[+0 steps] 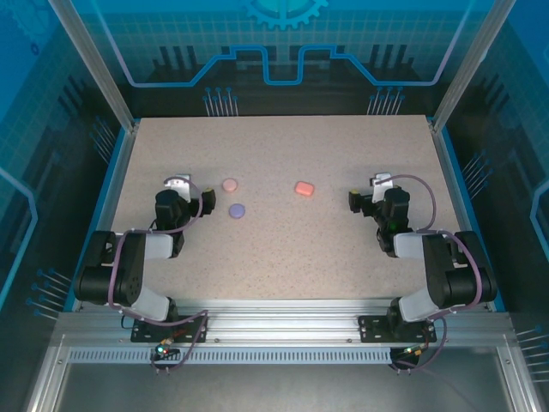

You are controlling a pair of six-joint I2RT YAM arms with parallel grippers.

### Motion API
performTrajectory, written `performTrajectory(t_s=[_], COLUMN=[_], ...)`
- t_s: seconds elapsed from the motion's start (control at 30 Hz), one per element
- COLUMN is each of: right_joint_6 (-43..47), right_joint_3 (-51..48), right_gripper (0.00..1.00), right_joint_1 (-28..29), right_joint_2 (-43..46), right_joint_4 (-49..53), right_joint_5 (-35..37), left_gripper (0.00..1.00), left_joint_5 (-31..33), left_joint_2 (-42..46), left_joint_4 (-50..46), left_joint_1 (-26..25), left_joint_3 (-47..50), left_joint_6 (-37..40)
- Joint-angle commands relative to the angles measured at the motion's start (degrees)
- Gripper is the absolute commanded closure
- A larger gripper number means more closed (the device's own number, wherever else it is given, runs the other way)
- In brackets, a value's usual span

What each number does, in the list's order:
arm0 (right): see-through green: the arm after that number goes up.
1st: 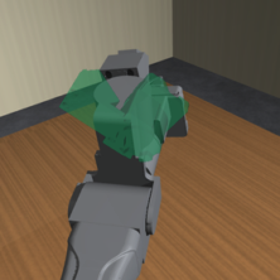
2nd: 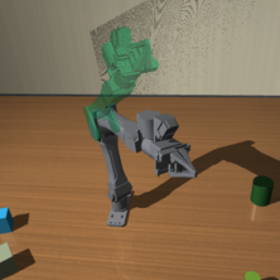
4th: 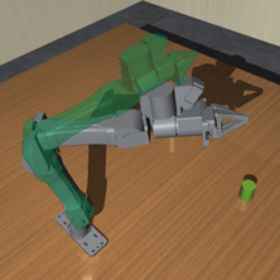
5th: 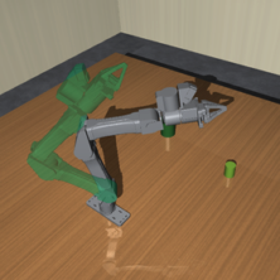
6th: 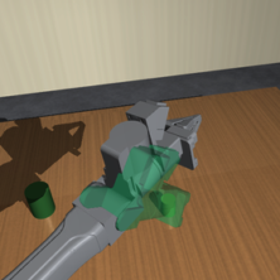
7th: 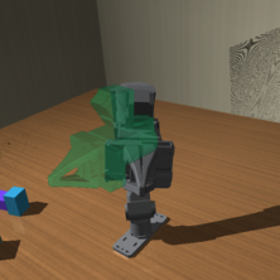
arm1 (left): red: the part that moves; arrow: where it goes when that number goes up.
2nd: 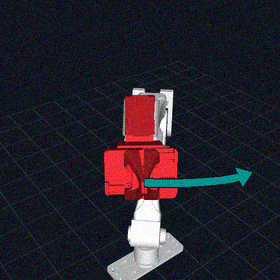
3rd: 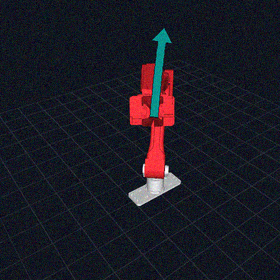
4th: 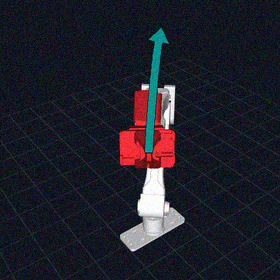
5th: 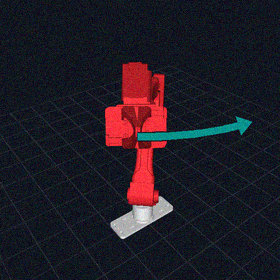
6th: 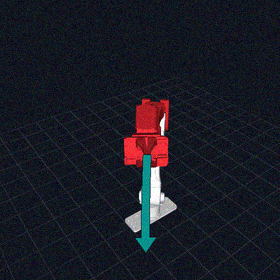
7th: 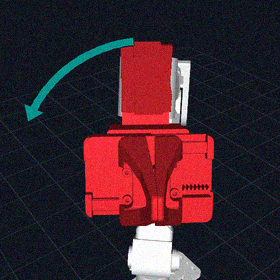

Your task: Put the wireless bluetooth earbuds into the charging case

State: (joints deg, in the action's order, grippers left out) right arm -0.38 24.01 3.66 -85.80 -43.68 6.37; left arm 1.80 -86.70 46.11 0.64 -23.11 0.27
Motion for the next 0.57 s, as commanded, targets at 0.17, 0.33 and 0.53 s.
performTrajectory(t_s=[0.17, 0.33, 0.53], right_joint_6=[0.4, 0.5, 0.8], right_joint_3=[0.4, 1.0, 0.7], right_gripper=[0.0, 0.0, 0.0], right_joint_1=[0.4, 0.0, 0.0], right_joint_2=[-0.4, -0.6, -0.5], right_joint_4=[0.0, 0.7, 0.4], right_joint_5=[-0.1, -1.7, -2.0], left_gripper=[0.01, 0.01, 0.01], left_joint_5=[-1.6, -1.6, -1.5], left_joint_2=[-0.3, -0.4, -0.3], left_joint_4=[-0.4, -0.4, -0.4], left_joint_1=[0.4, 0.3, 0.3], left_joint_3=[-0.4, -0.4, -0.4], left_joint_6=[-0.8, -0.8, -0.8])
